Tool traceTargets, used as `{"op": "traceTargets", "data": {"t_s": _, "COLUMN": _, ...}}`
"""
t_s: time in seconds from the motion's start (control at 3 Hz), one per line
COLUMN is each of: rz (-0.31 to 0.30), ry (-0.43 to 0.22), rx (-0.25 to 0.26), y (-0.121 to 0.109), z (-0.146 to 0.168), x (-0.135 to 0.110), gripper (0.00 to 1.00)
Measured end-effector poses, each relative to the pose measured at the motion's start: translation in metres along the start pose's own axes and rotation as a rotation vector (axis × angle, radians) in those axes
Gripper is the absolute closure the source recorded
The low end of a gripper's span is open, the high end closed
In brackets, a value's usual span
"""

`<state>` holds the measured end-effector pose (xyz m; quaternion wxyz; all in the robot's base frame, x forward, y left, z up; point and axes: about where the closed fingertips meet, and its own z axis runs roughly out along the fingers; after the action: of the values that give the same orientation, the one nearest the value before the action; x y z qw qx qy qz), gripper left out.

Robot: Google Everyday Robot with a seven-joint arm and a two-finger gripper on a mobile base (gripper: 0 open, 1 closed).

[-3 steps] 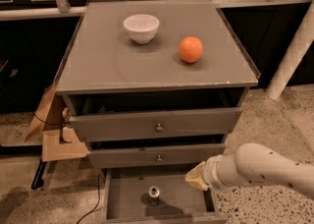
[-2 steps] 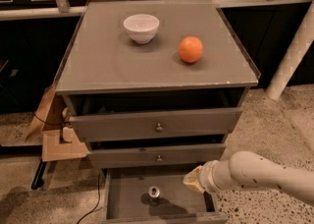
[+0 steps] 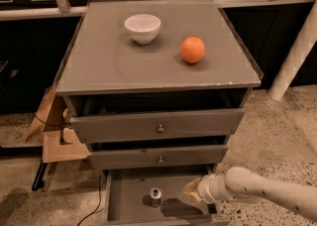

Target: Pick redbull can from bottom drawer and place on counter

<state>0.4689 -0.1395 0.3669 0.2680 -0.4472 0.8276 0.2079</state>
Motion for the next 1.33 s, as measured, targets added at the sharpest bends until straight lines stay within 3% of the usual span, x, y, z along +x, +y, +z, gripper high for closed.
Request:
{"op": "traceTargets", "data": {"t_s": 0.33, "rz": 0.037, "ry": -0.004, "rx": -0.037, "y": 0.013, "z": 0.022, "x": 0.016, "gripper": 1.0}}
{"op": "traceTargets", "data": {"t_s": 1.0, "rz": 0.051, "ry": -0.002, "rx": -0.047, "y": 0.011, "z": 0.032, "x": 0.024, "gripper": 1.0}}
{"op": "traceTargets", "data": {"t_s": 1.33, "rz": 0.059, "ry": 0.001, "rx": -0.062, "y": 0.006, "z": 0.048, "x": 0.032, "gripper": 0.85}}
